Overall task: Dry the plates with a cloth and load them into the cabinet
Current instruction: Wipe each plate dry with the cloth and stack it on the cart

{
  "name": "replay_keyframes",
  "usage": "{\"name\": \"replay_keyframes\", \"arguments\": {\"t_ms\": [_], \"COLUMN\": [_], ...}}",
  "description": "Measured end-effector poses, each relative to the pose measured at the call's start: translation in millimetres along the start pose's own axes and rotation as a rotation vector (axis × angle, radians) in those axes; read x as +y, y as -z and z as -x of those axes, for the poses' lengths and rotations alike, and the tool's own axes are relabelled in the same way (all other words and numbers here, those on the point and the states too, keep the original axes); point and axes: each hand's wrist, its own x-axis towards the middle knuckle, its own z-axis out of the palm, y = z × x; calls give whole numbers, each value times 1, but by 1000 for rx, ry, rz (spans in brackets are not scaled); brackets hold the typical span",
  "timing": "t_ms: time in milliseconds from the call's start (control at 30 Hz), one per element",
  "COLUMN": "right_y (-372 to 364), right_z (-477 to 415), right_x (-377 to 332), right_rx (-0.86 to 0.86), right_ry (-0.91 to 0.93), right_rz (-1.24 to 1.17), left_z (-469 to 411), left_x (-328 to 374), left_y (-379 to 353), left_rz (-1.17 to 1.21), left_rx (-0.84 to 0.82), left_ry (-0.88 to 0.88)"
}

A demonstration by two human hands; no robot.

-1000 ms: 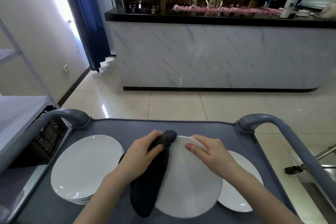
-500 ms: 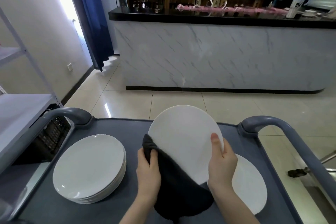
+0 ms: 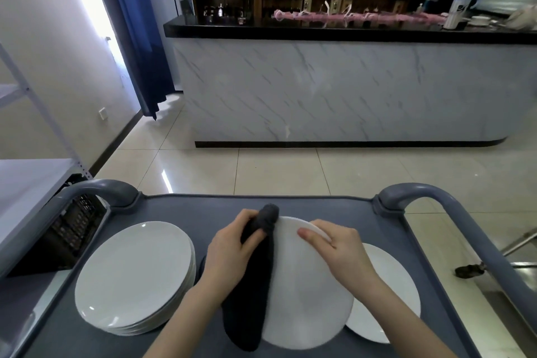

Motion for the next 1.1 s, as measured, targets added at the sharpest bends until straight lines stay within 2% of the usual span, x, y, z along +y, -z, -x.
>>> {"name": "replay_keyframes", "arguments": {"t_ms": [100,233,300,400,500,567,700,767,867,967,1100], "right_y": [-1,-23,-33,-29,-3,16,31,20,7,3,-2], "right_z": [6,6,6,8,5,-5,-27,-26,-18,-14,-11], "right_x": [-2,-9,-12,-7,-1,-3,-15,-14,-7,-4,-5], "right_rx": [218,647,723,601,424,270,-147,-270,-203,-72,305], "right_ry": [-62,-295,-337,-261,-150,-101,-31,13,19,15,-197], "right_rz": [-148,-424,-492,-424,-299,-263,68,171,82,-16,-266], "left_z": [2,20,28,27,22,19,11,9,9,11,22], "left_x": [-4,-5,-3,-4,-7,-7,5,10,9,2,-12], "left_y": [2,-23,-37,-35,-11,6,21,20,16,14,1], "left_rz": [111,296,407,468,354,223,49,-16,35,127,212], "left_rx": [148,310,344,356,307,226,-30,-97,-80,23,200], "left_ry": [126,383,447,451,333,222,28,-2,28,97,285]}}
